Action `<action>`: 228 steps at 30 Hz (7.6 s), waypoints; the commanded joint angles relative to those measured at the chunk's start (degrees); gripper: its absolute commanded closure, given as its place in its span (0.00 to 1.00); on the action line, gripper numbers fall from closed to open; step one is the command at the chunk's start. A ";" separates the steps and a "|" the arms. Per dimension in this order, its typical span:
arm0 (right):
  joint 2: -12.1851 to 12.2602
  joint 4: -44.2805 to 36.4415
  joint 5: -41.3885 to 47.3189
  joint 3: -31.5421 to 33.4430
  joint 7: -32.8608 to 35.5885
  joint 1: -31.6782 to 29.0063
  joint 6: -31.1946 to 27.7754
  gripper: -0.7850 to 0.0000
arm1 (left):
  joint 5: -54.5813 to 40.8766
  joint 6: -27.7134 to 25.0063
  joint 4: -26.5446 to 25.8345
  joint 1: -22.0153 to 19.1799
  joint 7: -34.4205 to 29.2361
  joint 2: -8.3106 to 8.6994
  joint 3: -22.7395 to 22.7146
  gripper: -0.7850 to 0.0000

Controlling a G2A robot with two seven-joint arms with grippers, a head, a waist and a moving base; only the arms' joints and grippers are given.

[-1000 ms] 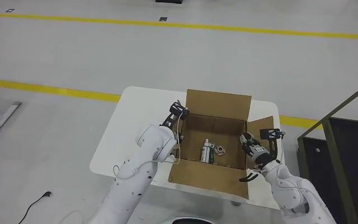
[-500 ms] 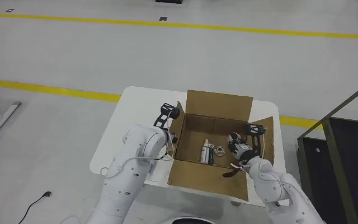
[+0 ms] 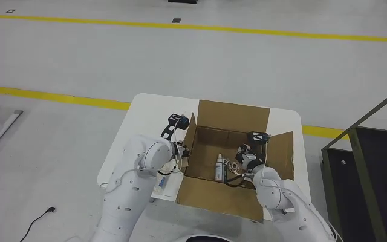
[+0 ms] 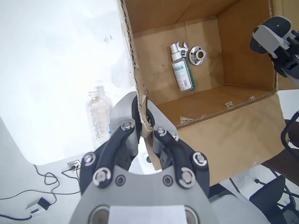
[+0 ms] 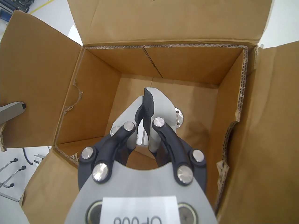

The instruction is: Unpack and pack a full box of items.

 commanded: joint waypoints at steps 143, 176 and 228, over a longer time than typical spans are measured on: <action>-2.62 16.76 -10.29 28.37 8.43 -9.58 -20.08 0.00 | -2.64 4.67 3.09 -4.97 3.98 4.10 7.96 0.00; -4.85 8.59 -17.40 -1.23 19.56 7.98 -5.38 1.00 | -3.07 5.78 1.00 -3.05 4.69 5.27 6.13 0.00; -9.92 36.38 -23.92 -12.71 29.96 22.57 -9.92 0.55 | -4.23 6.17 2.03 -4.53 5.10 6.39 6.53 0.00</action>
